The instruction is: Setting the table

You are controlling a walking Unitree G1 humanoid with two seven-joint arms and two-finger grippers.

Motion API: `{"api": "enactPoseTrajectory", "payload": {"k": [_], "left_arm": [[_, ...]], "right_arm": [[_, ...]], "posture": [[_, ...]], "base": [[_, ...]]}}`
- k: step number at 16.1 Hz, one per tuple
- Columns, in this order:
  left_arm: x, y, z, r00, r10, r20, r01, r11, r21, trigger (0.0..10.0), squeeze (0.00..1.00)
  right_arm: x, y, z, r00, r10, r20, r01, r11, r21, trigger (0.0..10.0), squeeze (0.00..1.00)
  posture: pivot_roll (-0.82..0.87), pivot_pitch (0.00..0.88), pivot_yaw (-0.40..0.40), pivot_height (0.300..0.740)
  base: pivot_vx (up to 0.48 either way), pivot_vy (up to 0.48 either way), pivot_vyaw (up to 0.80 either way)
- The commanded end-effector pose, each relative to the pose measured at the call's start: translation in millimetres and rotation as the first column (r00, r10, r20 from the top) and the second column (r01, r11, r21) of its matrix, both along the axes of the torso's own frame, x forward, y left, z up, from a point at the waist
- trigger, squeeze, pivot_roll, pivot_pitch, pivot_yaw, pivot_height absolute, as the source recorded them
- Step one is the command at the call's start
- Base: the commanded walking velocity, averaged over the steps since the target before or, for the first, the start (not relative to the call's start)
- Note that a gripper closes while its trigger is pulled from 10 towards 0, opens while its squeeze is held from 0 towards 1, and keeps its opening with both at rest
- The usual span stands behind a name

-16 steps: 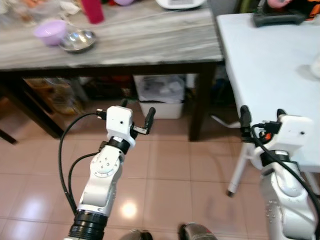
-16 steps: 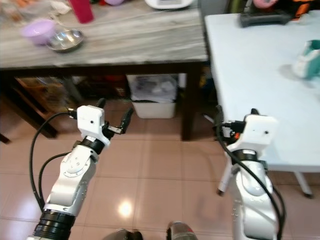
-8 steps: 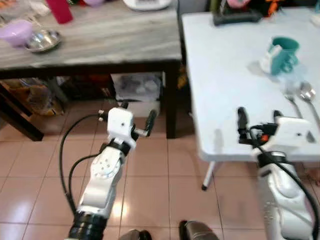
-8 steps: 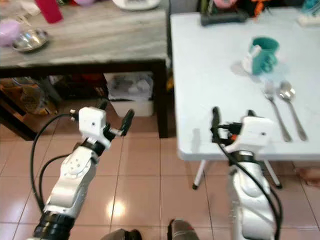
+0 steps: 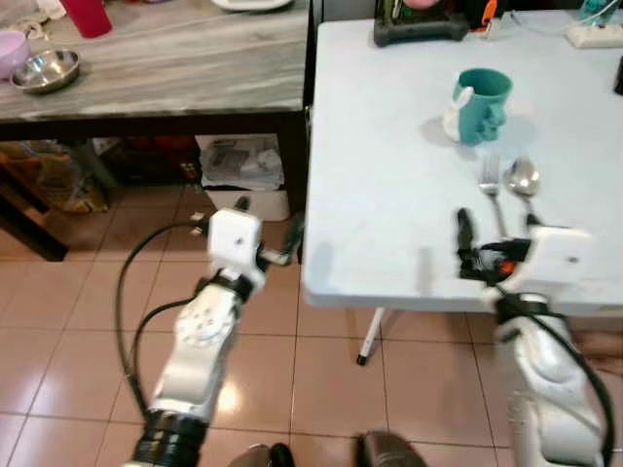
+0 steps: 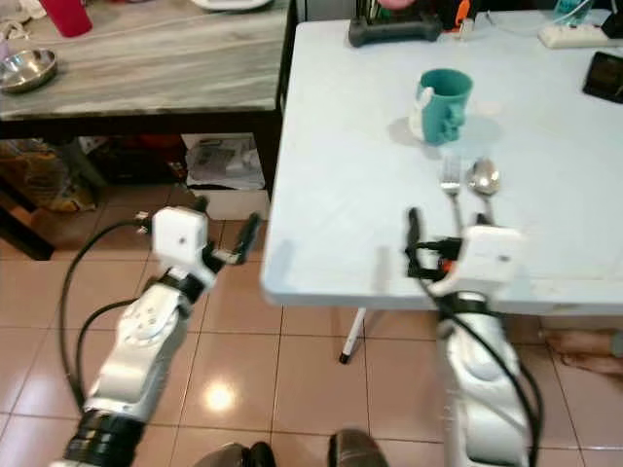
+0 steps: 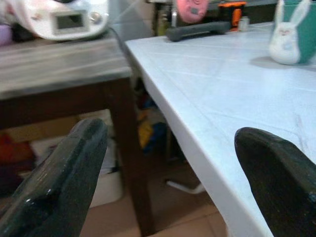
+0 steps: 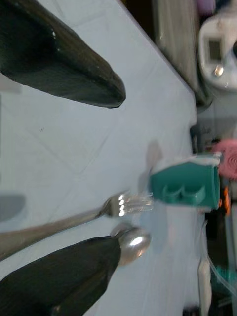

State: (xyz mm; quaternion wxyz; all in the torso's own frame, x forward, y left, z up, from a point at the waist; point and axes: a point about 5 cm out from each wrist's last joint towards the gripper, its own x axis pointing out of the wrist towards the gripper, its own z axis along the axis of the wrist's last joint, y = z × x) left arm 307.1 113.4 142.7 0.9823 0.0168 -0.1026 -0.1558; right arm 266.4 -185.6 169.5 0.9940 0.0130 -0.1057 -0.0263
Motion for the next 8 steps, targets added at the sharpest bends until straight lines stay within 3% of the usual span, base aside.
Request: {"api": "enactPoseTrajectory", "payload": {"k": [1,8], "left_arm": [[0.3,-0.4,0.8,1.0,-0.007,0.002,0.007,1.0,-0.003,10.0,0.0],[-0.3,-1.3,-0.1,1.0,-0.028,-0.008,0.028,1.0,-0.004,10.0,0.0]], "right_arm": [[-1.0,-3.0,0.5,1.0,-0.012,0.004,0.012,1.0,-0.005,10.0,0.0],[0.0,-1.8,-0.7,1.0,-0.01,-0.006,0.01,1.0,-0.012,10.0,0.0]], "posture": [[-0.33,0.197,0.11,0.74],[-0.33,0.202,0.113,0.74]], "base": [[0.0,0.0,0.0],[0.0,0.0,0.0]]}}
